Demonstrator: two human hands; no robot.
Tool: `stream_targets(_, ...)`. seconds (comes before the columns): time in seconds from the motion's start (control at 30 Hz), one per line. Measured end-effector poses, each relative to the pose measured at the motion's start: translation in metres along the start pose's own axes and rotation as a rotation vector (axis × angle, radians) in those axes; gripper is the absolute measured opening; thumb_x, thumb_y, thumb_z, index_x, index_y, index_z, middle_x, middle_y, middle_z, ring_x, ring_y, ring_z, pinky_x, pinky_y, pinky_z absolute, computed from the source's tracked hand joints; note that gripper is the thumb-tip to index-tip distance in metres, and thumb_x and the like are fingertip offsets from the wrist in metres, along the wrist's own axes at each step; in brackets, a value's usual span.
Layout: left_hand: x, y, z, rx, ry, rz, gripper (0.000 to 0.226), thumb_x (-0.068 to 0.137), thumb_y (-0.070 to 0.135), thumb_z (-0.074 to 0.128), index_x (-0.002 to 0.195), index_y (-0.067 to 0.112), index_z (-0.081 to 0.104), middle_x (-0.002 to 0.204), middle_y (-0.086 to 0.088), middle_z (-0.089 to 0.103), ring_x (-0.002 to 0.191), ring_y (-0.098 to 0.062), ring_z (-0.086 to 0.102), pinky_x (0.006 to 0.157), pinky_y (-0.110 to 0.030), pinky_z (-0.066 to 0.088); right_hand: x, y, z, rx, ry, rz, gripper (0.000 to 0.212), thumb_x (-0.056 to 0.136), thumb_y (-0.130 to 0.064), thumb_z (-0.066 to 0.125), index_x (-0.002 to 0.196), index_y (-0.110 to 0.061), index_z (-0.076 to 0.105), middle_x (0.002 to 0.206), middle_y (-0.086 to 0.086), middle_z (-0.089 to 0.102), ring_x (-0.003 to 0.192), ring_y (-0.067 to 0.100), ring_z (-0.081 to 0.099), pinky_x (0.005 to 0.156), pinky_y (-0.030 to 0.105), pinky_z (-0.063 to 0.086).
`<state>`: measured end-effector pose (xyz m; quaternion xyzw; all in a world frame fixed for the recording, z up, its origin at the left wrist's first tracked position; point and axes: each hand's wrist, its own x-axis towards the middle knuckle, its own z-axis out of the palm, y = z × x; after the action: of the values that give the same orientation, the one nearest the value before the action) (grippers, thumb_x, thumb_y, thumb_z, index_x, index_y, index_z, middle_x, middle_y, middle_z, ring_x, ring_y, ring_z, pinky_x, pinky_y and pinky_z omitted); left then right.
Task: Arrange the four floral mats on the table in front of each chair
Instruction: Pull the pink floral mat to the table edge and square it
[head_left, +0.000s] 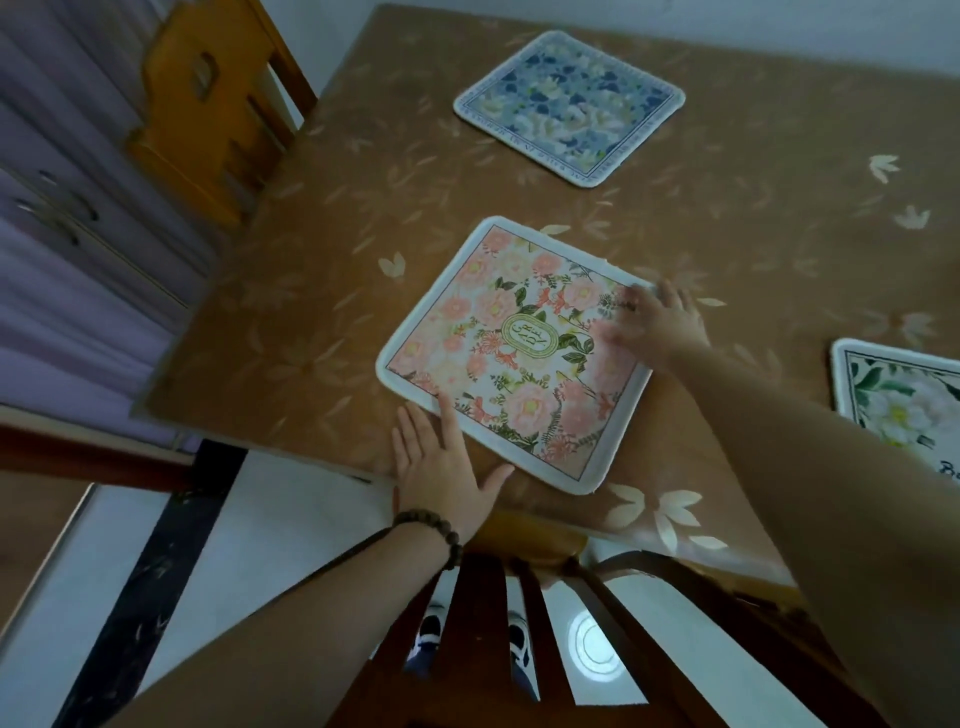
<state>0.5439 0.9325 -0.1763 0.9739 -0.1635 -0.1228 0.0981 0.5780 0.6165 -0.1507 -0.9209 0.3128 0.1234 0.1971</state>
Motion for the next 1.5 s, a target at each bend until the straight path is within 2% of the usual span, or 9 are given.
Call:
stream_targets(0.13, 0.001, 0.001, -0.002, -0.05, 0.01, 0.01, 0.112, 0.076, 0.077, 0.04, 0.147, 0.01, -0.015, 0.156, -0.021, 0.001, 0.144, -0.032, -0.006, 0.115, -0.041, -0.006, 0.012, 0.002, -0.004, 0.019, -0.031, -0.031, 0.077, 0.065, -0.073, 0.059, 0.13, -0.036, 0.039, 0.152, 0.006, 0.027, 0.14, 0.037, 0.017, 0.113, 0.055, 0.02)
stream_targets(0.33, 0.026, -0.011, -0.018, -0.085, -0.041, -0.002, 0.111, 0.078, 0.075, 0.038, 0.147, 0.004, -0.011, 0.158, -0.016, -0.006, 0.145, -0.027, -0.007, 0.118, -0.039, -0.003, -0.019, -0.001, 0.003, 0.013, 0.051, 0.065, 0.079, 0.072, -0.07, 0.055, 0.138, -0.032, 0.037, 0.146, 0.007, 0.032, 0.131, 0.037, 0.027, 0.106, 0.051, 0.033)
stream_targets(0.43, 0.055, -0.022, -0.031, -0.063, -0.106, -0.01, 0.114, 0.075, 0.08, 0.036, 0.148, 0.004, -0.01, 0.158, -0.013, -0.009, 0.145, -0.026, -0.008, 0.118, -0.039, -0.003, -0.051, -0.005, 0.016, -0.005, 0.085, 0.117, 0.074, 0.078, -0.065, 0.046, 0.143, -0.031, 0.032, 0.145, 0.01, 0.032, 0.126, 0.038, 0.03, 0.103, 0.049, 0.032)
stream_targets(0.57, 0.101, -0.037, -0.05, -0.035, -0.216, 0.013, 0.116, 0.073, 0.08, 0.042, 0.148, 0.01, -0.011, 0.159, -0.006, -0.01, 0.145, -0.023, -0.006, 0.117, -0.043, 0.0, -0.105, -0.001, 0.039, -0.051, 0.084, 0.117, 0.083, 0.081, -0.068, 0.044, 0.15, -0.03, 0.016, 0.154, 0.012, 0.021, 0.135, 0.04, 0.021, 0.112, 0.048, 0.023)
stream_targets(0.8, 0.144, -0.038, -0.07, -0.044, -0.346, 0.068, 0.117, 0.07, 0.079, 0.051, 0.149, 0.017, -0.008, 0.159, 0.0, -0.01, 0.145, -0.026, -0.008, 0.116, -0.05, 0.003, -0.186, -0.014, 0.07, -0.12, 0.069, 0.089, 0.091, 0.079, -0.074, 0.044, 0.15, -0.026, 0.013, 0.155, 0.016, 0.015, 0.135, 0.04, 0.017, 0.113, 0.05, 0.022)
stream_targets(1.0, 0.104, -0.043, -0.073, -0.082, -0.29, 0.118, 0.124, 0.067, 0.075, 0.06, 0.148, 0.014, -0.011, 0.158, -0.013, -0.007, 0.144, -0.031, -0.007, 0.117, -0.049, 0.009, -0.195, -0.022, 0.068, -0.119, 0.03, 0.113, 0.096, 0.075, -0.071, 0.055, 0.148, -0.024, 0.014, 0.151, 0.019, 0.022, 0.135, 0.041, 0.021, 0.113, 0.051, 0.022)
stream_targets(1.1, 0.065, -0.054, -0.07, -0.005, -0.188, 0.161, 0.131, 0.059, 0.083, 0.057, 0.148, 0.011, -0.007, 0.156, -0.019, 0.004, 0.144, -0.035, 0.003, 0.115, -0.049, 0.017, -0.187, -0.02, 0.062, 0.004, 0.025, 0.113, 0.102, 0.07, -0.065, 0.067, 0.148, -0.028, 0.011, 0.156, 0.021, 0.009, 0.141, 0.042, 0.009, 0.114, 0.05, 0.016)
stream_targets(1.23, 0.024, -0.058, -0.052, -0.071, -0.284, 0.159, 0.138, 0.053, 0.082, 0.061, 0.148, 0.015, -0.013, 0.159, -0.009, -0.007, 0.145, -0.027, -0.005, 0.117, -0.045, 0.011, -0.187, -0.021, 0.066, -0.041, -0.046, 0.113, 0.11, 0.07, -0.067, 0.066, 0.151, -0.026, 0.003, 0.158, 0.015, -0.001, 0.143, 0.038, 0.003, 0.114, 0.048, 0.017)
stream_targets(1.5, 0.04, -0.066, -0.053, -0.134, -0.309, 0.2, 0.141, 0.053, 0.066, 0.078, 0.148, 0.016, -0.014, 0.159, -0.001, -0.01, 0.145, -0.018, -0.007, 0.118, -0.037, 0.007, -0.205, -0.03, 0.071, -0.023, -0.005, 0.167, 0.105, 0.07, -0.065, 0.067, 0.149, -0.021, 0.015, 0.152, 0.011, 0.015, 0.133, 0.035, 0.018, 0.107, 0.046, 0.03)
